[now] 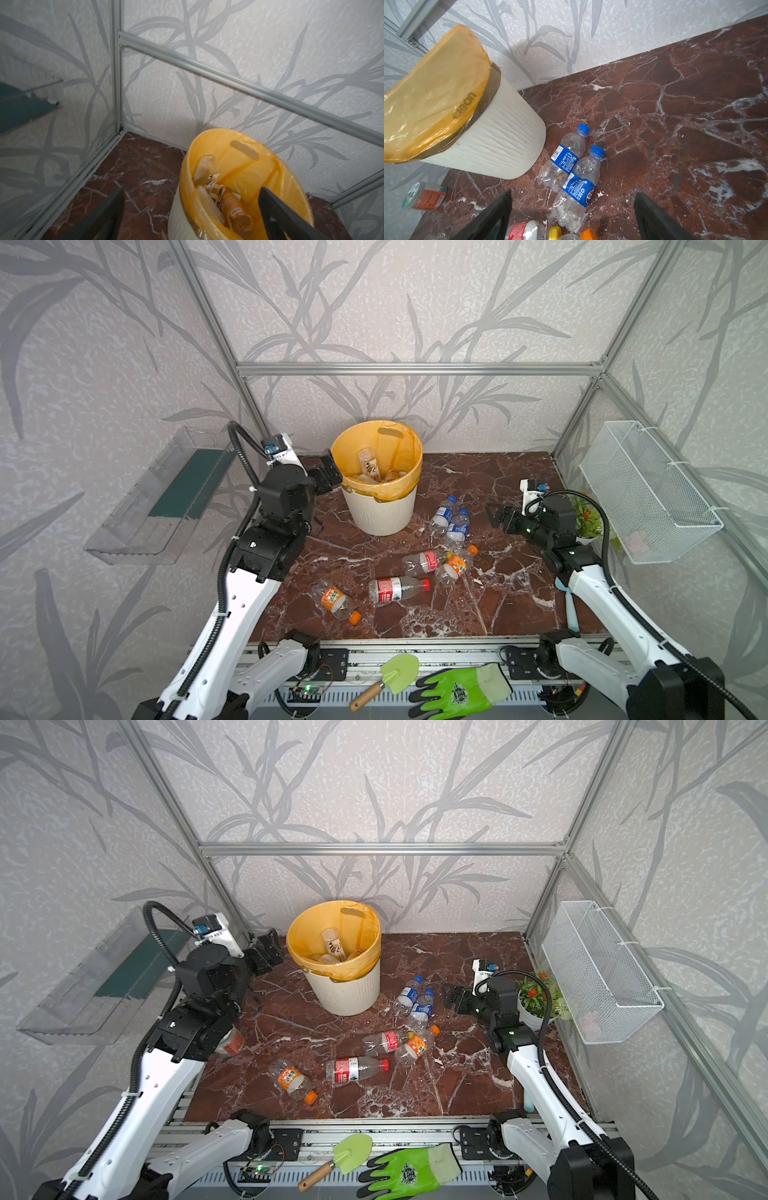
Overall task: Throw the plastic bottles in the bin
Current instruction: 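Lower the left gripper to the orange-labelled bottle near the robot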
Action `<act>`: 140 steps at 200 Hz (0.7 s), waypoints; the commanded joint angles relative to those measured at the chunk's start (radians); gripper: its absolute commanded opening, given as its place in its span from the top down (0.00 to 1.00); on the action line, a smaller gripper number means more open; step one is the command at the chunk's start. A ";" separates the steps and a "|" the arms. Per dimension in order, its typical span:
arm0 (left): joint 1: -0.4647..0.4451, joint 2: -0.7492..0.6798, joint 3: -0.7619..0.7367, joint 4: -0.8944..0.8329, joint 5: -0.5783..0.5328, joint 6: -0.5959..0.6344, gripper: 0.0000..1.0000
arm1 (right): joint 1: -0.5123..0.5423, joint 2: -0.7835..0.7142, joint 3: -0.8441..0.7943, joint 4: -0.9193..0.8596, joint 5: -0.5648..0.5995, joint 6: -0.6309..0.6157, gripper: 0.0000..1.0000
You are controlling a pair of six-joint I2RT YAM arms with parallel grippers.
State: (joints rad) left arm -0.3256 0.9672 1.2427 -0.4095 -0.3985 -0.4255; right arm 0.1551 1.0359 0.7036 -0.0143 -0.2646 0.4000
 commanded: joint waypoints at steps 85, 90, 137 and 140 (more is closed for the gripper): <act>-0.193 -0.223 -0.219 -0.628 -0.209 -0.678 0.01 | -0.002 0.086 -0.037 0.086 0.018 0.044 0.07; -0.203 -0.229 -0.238 -0.635 -0.199 -0.707 0.01 | -0.002 0.090 -0.036 0.088 0.017 0.045 0.07; -0.322 -0.237 -0.393 -0.717 -0.150 -0.953 0.01 | -0.002 0.104 -0.027 0.071 0.018 0.041 0.07; -0.329 -0.239 -0.404 -0.716 -0.143 -0.967 0.01 | -0.001 0.103 -0.026 0.068 0.019 0.040 0.07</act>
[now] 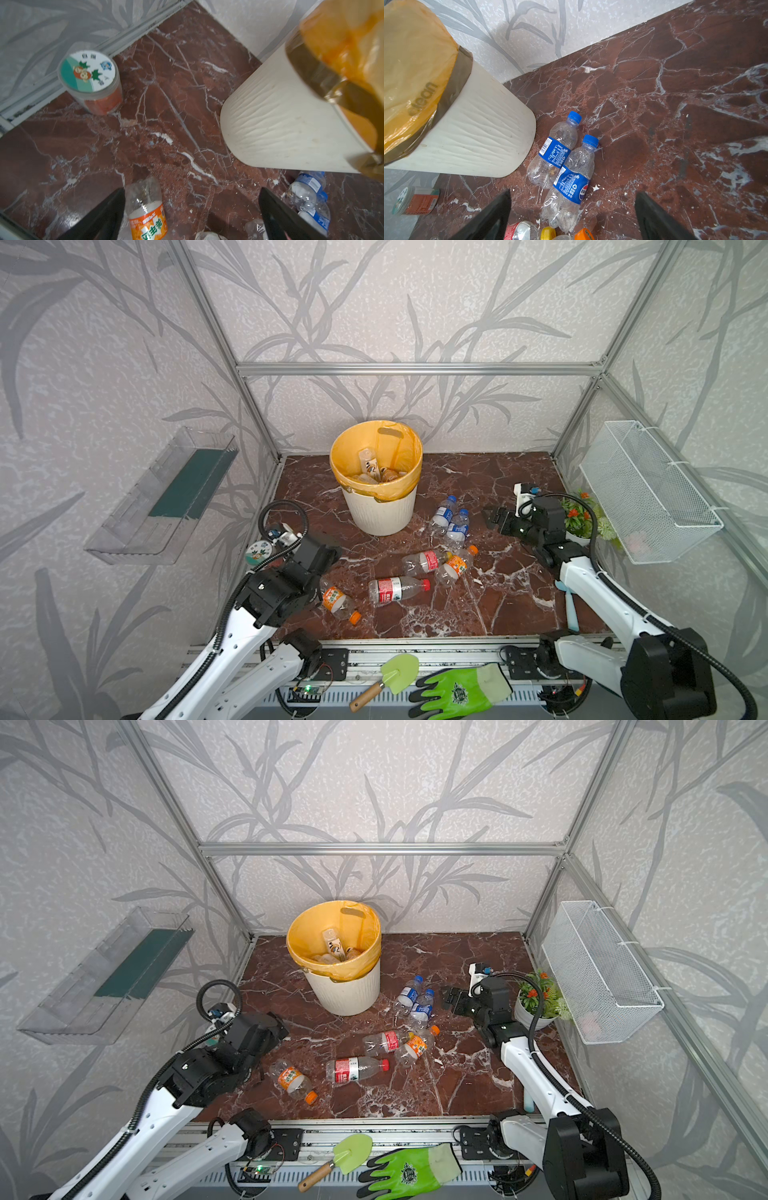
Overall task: Throw the plastic bottles in the bin
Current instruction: 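Lower the left gripper to the orange-labelled bottle near the robot, then close the left gripper on the orange-labelled bottle and lift it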
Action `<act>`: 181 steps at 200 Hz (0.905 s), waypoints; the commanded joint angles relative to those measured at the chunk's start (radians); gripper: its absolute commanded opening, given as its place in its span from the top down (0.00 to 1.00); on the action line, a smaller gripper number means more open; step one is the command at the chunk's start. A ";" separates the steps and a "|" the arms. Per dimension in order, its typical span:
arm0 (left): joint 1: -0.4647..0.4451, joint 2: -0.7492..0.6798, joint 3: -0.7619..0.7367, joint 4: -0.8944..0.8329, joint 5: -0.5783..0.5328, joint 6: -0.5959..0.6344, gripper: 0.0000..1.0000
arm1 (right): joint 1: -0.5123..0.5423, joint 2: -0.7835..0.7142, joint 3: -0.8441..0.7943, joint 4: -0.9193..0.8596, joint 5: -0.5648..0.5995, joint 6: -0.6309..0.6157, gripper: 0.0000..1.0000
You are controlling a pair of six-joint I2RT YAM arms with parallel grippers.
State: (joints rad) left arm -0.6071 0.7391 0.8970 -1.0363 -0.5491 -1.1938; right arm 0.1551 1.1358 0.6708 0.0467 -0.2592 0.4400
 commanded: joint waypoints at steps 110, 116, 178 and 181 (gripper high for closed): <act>-0.189 -0.049 -0.425 0.052 0.180 -0.486 0.11 | -0.002 0.012 0.028 -0.036 0.012 -0.006 0.07; -0.188 -0.048 -0.440 0.063 0.181 -0.490 0.11 | -0.001 0.011 0.029 -0.036 0.011 -0.006 0.07; -0.163 -0.035 -0.516 0.192 0.146 -0.423 0.14 | -0.002 0.024 0.036 -0.032 -0.002 0.008 0.07; -0.161 -0.034 -0.516 0.196 0.147 -0.418 0.14 | -0.002 0.024 0.036 -0.033 -0.002 0.008 0.07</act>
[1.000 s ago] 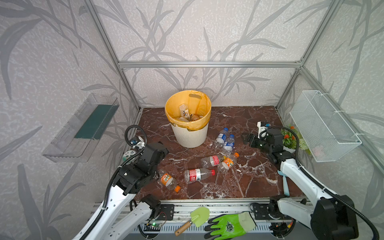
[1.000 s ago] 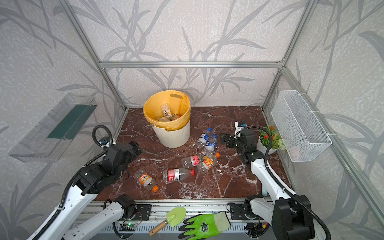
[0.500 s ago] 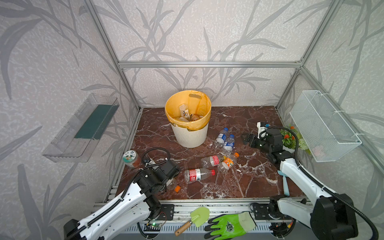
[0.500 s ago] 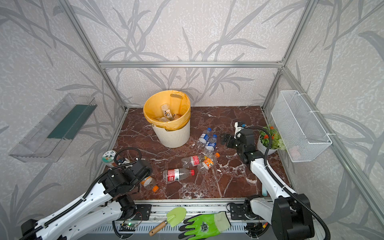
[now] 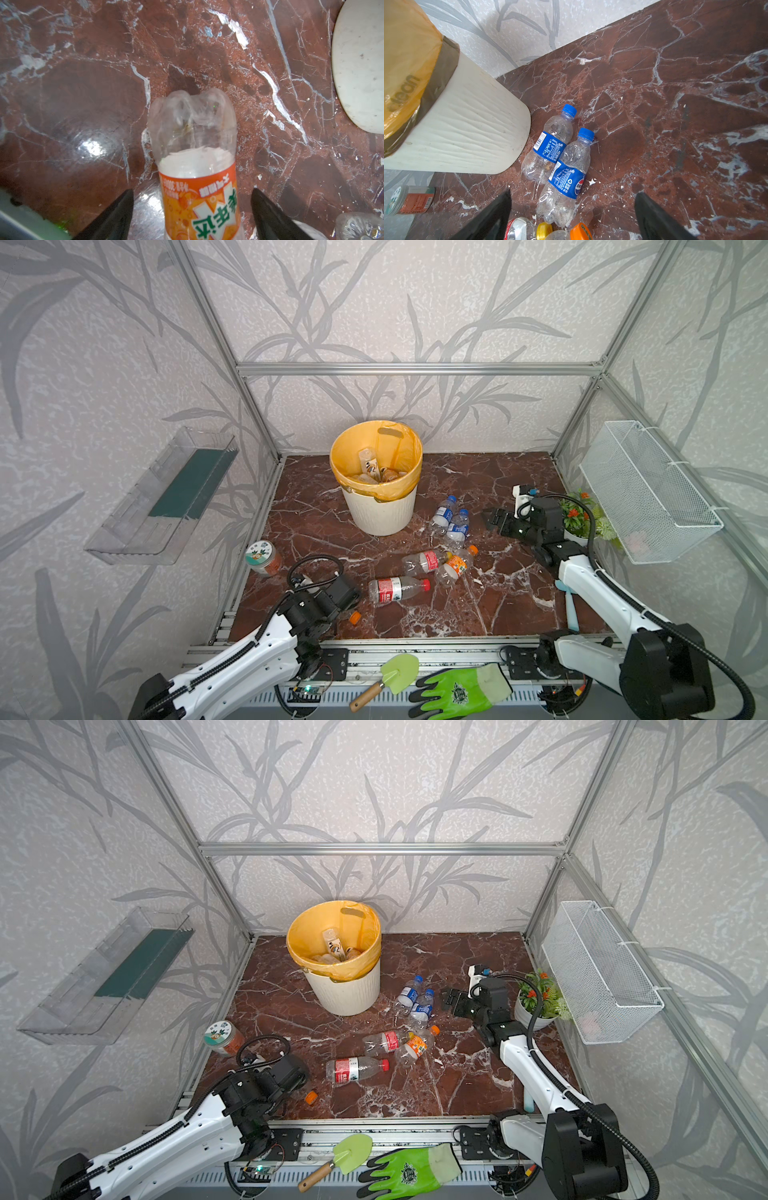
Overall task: Throw the plastic bottles in the bin
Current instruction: 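Close the left gripper on the orange-labelled bottle and lift it, then carry the orange-labelled bottle over the bin and open the left gripper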
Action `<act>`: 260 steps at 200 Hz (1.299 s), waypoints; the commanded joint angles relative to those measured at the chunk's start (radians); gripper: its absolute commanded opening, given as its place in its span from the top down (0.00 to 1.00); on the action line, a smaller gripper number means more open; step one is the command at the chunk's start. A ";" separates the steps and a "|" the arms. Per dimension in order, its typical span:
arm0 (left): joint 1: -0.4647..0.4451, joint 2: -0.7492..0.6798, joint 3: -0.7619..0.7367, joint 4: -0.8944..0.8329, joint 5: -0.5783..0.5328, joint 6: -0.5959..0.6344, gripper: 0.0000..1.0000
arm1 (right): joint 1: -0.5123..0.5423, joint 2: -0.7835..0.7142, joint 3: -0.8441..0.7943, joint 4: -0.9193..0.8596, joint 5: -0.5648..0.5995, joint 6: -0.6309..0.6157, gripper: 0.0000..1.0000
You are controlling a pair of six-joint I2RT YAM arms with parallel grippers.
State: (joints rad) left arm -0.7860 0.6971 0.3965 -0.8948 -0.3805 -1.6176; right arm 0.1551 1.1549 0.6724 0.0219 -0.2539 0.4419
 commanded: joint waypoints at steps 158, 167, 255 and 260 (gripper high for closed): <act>0.295 -0.003 0.051 0.254 0.055 0.376 0.49 | 0.001 0.014 0.031 0.007 -0.023 0.026 0.10; 0.306 -0.004 0.091 0.251 0.032 0.414 0.49 | 0.001 0.015 0.030 0.009 -0.024 0.027 0.10; 0.388 0.088 0.598 0.445 -0.195 1.035 0.50 | 0.024 0.060 0.031 0.067 -0.055 0.085 0.12; 0.388 0.099 0.630 0.474 -0.192 1.081 0.51 | 0.026 0.059 0.030 0.067 -0.054 0.086 0.12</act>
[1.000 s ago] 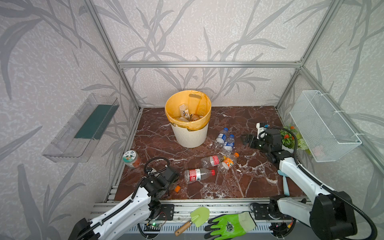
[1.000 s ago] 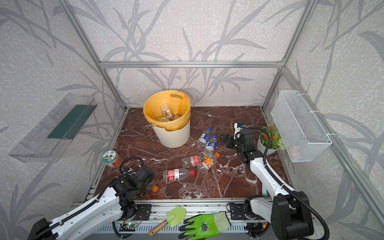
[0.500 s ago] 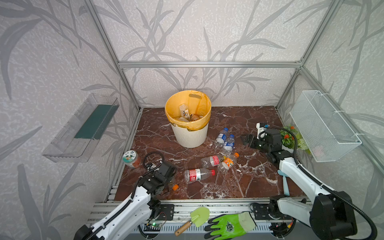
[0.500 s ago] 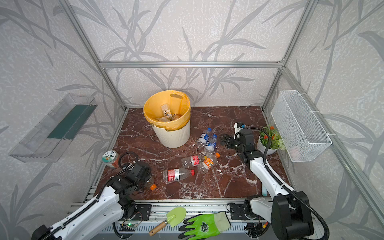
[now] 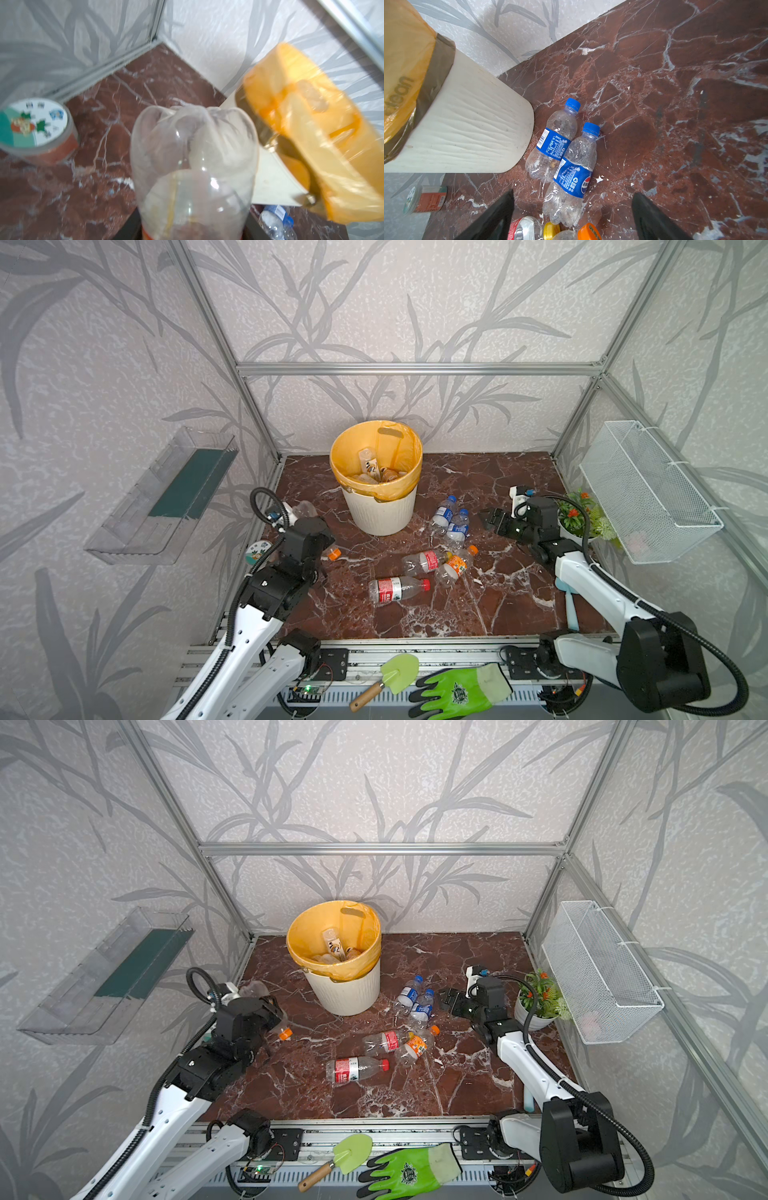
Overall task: Throw the plastic bottles in the bin
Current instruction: 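Carry the orange-labelled bottle over the bin and open the left gripper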
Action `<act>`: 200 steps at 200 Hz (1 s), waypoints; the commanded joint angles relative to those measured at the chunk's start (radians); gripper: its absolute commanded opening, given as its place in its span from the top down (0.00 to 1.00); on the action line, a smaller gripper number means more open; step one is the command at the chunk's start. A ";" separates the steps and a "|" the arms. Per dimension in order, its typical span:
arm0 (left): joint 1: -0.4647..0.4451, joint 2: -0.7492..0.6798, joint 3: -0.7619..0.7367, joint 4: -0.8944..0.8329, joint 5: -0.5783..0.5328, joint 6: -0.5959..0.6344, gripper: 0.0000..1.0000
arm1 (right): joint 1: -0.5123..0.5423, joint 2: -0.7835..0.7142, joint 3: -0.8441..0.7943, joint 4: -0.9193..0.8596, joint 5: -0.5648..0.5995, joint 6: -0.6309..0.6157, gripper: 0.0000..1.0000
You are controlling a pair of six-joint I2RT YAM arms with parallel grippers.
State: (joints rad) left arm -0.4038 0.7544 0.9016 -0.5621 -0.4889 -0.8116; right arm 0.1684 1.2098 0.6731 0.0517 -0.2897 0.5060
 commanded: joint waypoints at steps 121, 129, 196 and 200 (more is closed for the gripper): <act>0.005 0.458 0.649 0.555 0.228 0.670 0.58 | 0.013 -0.093 0.025 -0.029 0.030 -0.001 0.12; 0.005 0.527 0.679 0.527 0.254 0.648 0.56 | 0.013 -0.100 0.026 -0.033 0.030 -0.001 0.12; 0.002 0.713 0.821 0.407 0.234 0.672 0.01 | 0.013 -0.154 0.062 -0.115 0.075 -0.068 0.10; 0.000 0.701 0.826 0.415 0.225 0.688 0.01 | 0.013 -0.154 0.063 -0.118 0.079 -0.071 0.10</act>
State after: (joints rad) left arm -0.4034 1.6043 1.6699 -0.1963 -0.2367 -0.1913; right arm 0.1780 1.0832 0.6937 -0.0208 -0.2489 0.4801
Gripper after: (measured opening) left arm 0.984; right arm 0.896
